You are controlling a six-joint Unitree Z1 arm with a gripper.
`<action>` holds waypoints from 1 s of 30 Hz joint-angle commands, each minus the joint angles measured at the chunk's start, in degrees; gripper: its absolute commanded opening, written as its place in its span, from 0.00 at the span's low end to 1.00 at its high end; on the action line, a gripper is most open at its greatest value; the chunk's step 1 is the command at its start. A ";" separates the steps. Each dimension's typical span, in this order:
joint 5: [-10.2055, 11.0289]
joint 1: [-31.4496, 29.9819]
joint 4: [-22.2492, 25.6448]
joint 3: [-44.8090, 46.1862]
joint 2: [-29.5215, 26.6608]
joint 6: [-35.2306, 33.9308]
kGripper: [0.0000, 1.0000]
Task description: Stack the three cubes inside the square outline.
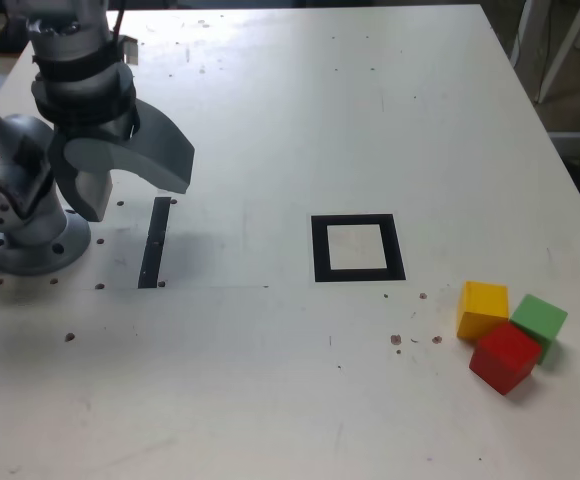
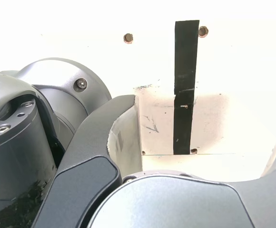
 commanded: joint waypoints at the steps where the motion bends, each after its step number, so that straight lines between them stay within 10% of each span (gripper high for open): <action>1: 0.13 0.07 -0.38 0.12 -0.30 -0.16 0.99; 30: 1.26 -10.88 3.43 -23.01 14.80 -0.22 0.99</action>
